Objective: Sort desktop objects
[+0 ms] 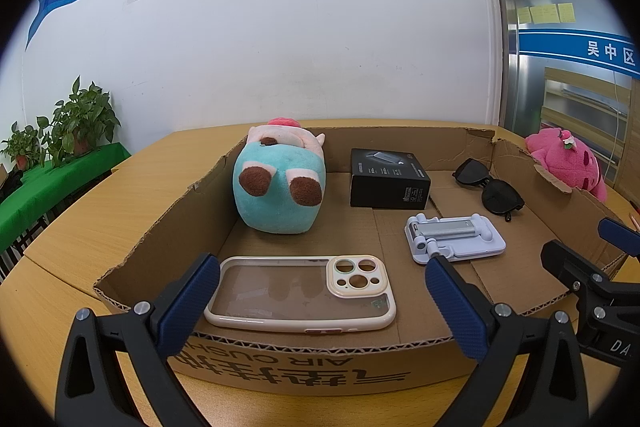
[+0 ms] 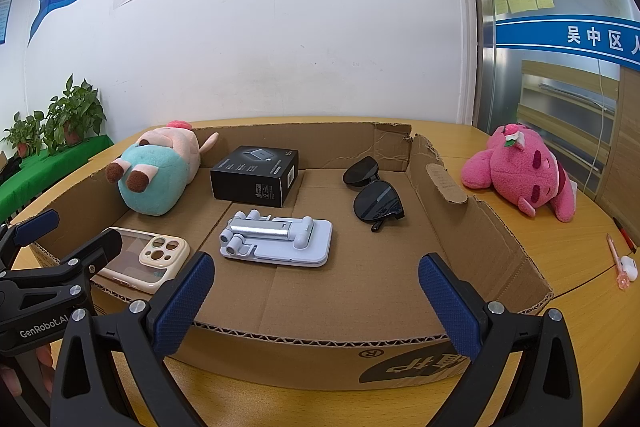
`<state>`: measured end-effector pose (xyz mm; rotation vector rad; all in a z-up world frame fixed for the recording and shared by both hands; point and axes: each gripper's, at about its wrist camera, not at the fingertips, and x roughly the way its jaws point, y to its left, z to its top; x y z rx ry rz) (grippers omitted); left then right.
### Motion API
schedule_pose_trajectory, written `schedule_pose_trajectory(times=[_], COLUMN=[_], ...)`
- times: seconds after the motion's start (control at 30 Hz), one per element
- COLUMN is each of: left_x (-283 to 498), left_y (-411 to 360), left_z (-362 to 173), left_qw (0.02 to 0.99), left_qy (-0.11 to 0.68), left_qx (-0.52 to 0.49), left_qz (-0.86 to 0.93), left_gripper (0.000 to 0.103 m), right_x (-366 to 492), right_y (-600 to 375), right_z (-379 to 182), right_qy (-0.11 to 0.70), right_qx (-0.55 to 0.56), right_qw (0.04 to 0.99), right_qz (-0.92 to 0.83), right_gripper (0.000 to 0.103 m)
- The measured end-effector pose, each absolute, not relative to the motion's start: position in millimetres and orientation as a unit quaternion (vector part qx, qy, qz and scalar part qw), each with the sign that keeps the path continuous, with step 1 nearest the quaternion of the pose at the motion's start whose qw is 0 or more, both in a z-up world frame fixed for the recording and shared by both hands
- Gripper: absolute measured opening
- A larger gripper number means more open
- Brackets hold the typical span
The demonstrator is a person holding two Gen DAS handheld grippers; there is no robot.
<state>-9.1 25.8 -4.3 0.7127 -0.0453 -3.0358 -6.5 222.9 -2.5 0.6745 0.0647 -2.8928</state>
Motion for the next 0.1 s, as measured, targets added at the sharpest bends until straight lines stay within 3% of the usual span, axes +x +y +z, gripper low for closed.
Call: schedule_pose_trajectory(times=[0.1], left_x=[-9.4], left_y=[25.8], left_z=[-4.4], left_qw=[0.012], left_qy=[-0.015], left_qx=[0.229], left_qz=[-0.973], left_gripper=[0.102], right_x=[-6.5], right_y=[222.8], right_z=[-2.6], right_qy=[0.022], right_qx=[0.226], right_qw=[0.085], right_qz=[-0.970], right_gripper=[0.103])
